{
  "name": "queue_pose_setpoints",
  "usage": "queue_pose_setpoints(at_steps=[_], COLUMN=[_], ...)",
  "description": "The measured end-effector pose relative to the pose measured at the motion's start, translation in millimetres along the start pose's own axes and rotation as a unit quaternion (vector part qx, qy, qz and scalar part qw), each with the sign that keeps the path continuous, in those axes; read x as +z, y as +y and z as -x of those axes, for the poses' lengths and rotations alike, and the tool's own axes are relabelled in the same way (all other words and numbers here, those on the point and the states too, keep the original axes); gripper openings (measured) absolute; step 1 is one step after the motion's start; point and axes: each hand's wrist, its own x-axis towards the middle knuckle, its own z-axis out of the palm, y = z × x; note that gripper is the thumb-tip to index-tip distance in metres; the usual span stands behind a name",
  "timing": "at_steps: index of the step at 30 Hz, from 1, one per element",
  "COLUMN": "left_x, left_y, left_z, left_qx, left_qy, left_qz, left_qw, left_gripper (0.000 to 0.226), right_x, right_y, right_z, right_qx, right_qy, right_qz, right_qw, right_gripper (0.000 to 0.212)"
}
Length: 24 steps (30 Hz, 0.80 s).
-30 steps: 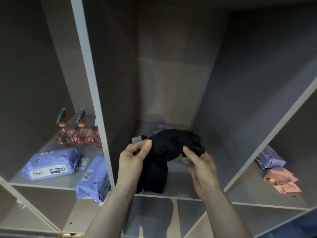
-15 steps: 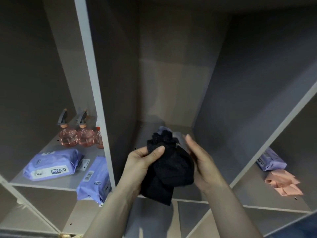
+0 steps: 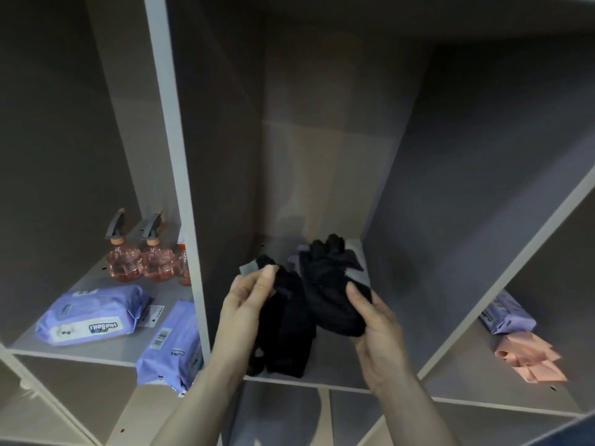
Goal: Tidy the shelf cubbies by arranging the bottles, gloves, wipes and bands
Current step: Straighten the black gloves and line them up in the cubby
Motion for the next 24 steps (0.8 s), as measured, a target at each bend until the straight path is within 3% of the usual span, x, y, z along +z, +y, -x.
queue_pose_setpoints(at_steps=[2,5,8,11,12,15,17,21,24], left_x=[-5.9,-11.2,-11.4,-9.0,-7.3,-0.7,2.4,9.3,24.6], left_y=[2.7,3.7,6.2,6.6,6.7,9.9,10.4,9.8,4.8], left_z=[-3.0,-7.0,-8.7,-11.1,-11.1,-7.5,-3.6,0.2,4.1], left_qx=[-0.025,0.025,0.080,0.065,0.054,0.017,-0.003,0.020,0.019], left_qy=[-0.001,0.005,-0.013,-0.020,-0.010,0.020,0.021,0.035,0.020], left_qz=[0.034,0.018,0.011,0.064,0.070,0.085,0.097,0.100,0.089], left_qw=[0.999,1.000,0.997,0.996,0.996,0.996,0.995,0.994,0.996], left_gripper=[0.041,0.042,0.066,0.079,0.075,0.029,0.012,0.009,0.016], right_x=[-1.9,-2.4,0.4,5.4,7.8,17.0,22.1,24.2,27.9], right_y=[-5.9,-9.5,-7.0,-4.2,-3.3,-0.1,2.2,7.7,18.9], right_z=[0.5,3.8,6.8,9.9,11.2,16.0,18.7,15.2,11.2], right_qx=[-0.037,-0.080,-0.111,-0.129,-0.130,-0.134,-0.139,-0.176,-0.223], right_qy=[0.022,0.049,0.081,0.085,0.080,0.061,0.059,0.076,0.061], right_qz=[0.022,0.072,0.101,0.097,0.094,0.066,0.051,0.063,0.160], right_qw=[0.999,0.993,0.985,0.983,0.984,0.987,0.987,0.979,0.960], right_gripper=[0.027,0.017,0.024,0.022,0.019,0.018,0.019,0.024,0.034])
